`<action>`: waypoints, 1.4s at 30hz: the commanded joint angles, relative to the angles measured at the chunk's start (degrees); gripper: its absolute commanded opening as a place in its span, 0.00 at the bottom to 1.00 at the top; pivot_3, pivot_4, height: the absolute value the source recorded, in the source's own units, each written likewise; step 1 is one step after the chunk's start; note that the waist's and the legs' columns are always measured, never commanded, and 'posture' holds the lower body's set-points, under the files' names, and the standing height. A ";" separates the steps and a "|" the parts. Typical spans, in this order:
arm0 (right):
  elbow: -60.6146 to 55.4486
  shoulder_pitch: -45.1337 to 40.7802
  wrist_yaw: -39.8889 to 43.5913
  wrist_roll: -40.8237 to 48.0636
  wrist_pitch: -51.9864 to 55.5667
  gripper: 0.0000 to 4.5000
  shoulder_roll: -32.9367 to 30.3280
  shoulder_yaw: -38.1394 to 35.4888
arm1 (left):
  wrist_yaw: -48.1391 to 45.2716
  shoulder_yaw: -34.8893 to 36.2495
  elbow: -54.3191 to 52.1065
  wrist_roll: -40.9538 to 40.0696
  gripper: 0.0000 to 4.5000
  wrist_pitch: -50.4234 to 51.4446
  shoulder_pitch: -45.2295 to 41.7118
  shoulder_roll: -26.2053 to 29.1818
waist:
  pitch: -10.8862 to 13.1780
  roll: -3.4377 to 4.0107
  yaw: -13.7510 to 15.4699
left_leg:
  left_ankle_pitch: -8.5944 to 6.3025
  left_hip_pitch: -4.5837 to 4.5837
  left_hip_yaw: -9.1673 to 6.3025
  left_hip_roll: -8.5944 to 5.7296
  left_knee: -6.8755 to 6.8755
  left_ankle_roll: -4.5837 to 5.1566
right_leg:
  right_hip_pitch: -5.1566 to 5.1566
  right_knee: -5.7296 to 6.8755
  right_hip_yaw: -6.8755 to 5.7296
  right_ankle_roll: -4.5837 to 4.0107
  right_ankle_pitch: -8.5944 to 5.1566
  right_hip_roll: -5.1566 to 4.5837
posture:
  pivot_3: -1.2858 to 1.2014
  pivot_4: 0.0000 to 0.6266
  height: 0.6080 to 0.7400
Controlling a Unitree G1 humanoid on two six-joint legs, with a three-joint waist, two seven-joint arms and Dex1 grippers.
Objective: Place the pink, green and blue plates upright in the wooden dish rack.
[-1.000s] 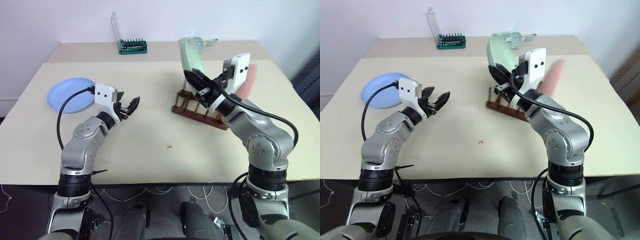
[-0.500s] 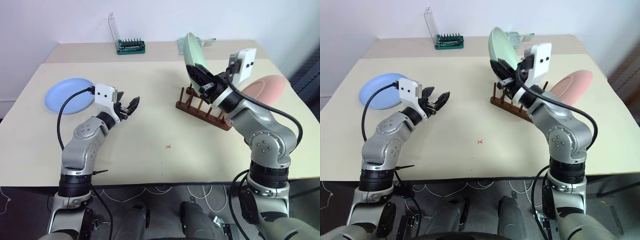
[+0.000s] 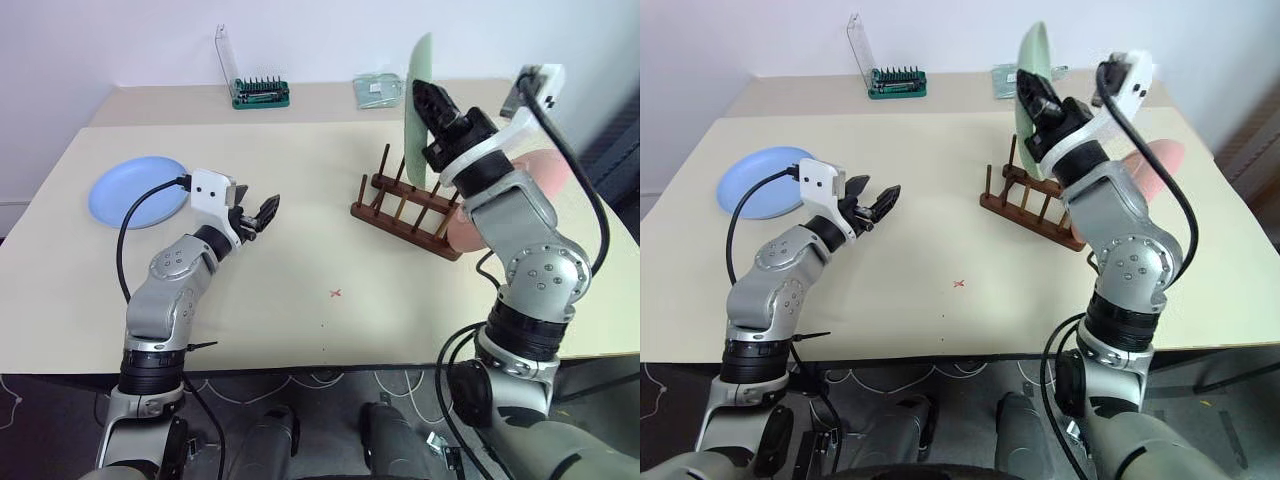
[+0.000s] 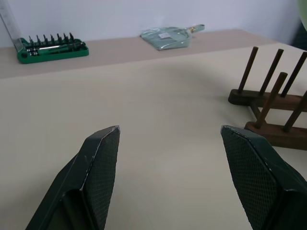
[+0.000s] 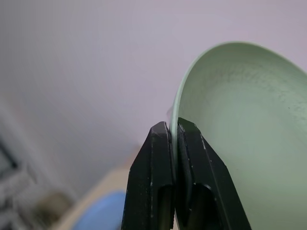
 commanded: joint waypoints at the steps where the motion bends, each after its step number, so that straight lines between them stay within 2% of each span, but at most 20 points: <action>1: -1.06 -2.36 -5.60 3.48 -2.58 0.00 1.38 -2.26 | -0.38 0.07 -1.24 0.10 0.77 -1.25 -0.48 0.00 | 0.00 0.01 0.00 | 0.00 0.00 0.01 0.00 -0.01 0.00 | -0.01 0.00 0.00 0.00 0.00 0.00 | 0.52 0.24 1.00; 9: -0.38 -2.68 -12.52 5.65 -6.14 0.00 2.11 -3.03 | -0.67 -0.33 -1.10 0.26 0.77 -1.32 -0.65 -0.50 | 0.00 0.03 -0.17 | 0.00 0.00 0.03 0.00 -0.03 0.00 | -0.02 0.00 0.00 -0.01 0.00 0.01 | 0.52 0.24 1.00; 30: 7.77 -1.93 -22.76 14.23 -9.31 0.00 0.93 -4.69 | -0.62 -0.64 -1.06 0.76 0.77 -1.32 -0.67 -1.06 | -0.02 0.10 -0.22 | 0.01 0.00 0.08 0.08 -0.06 0.01 | -0.05 0.01 0.01 -0.04 0.02 0.06 | 0.52 0.24 1.00; 42: 7.16 -5.04 -20.36 14.42 -10.42 0.00 -2.05 -3.13 | -0.76 -0.71 -1.28 1.12 0.77 -1.26 -0.48 -1.20 | -0.02 0.18 -0.25 | 0.01 0.02 0.12 0.13 -0.08 0.01 | -0.06 0.01 0.02 -0.06 0.04 0.09 | 0.52 0.24 1.00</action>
